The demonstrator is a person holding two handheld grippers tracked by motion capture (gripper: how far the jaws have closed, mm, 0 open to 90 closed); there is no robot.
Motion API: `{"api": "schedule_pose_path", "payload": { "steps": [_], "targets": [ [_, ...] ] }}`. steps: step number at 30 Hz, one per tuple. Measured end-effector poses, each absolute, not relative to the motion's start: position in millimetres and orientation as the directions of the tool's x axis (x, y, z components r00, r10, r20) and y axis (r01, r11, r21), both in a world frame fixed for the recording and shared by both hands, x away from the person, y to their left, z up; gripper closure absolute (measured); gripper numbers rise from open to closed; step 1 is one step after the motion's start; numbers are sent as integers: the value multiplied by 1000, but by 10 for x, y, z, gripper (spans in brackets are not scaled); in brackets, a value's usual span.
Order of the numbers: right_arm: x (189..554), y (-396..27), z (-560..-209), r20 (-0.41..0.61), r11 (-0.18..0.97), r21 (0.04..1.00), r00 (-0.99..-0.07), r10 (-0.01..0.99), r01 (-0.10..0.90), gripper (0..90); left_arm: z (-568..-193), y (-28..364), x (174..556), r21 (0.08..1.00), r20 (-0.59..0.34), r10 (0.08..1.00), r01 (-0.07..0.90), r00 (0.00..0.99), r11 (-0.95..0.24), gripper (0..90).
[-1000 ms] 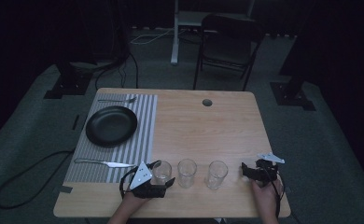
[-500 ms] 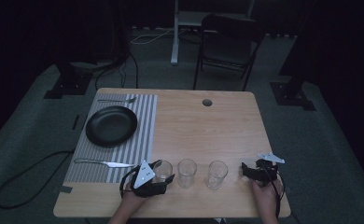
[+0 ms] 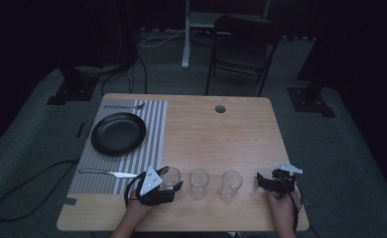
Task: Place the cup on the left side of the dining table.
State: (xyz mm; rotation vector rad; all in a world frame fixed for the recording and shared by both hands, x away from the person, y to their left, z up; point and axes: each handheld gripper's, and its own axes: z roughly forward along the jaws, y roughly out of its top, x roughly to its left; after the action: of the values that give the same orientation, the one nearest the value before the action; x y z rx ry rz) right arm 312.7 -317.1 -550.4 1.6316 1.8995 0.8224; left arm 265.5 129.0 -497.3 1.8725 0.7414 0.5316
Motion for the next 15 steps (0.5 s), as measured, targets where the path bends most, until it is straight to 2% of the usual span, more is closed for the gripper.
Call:
{"api": "schedule_pose_path", "payload": {
  "steps": [15],
  "targets": [
    [3127,-3170,-5504,13,98,721,-155,988,686,121,-4758,1596,2919,923,11,765,288,645,-256,288]
  ]
}}
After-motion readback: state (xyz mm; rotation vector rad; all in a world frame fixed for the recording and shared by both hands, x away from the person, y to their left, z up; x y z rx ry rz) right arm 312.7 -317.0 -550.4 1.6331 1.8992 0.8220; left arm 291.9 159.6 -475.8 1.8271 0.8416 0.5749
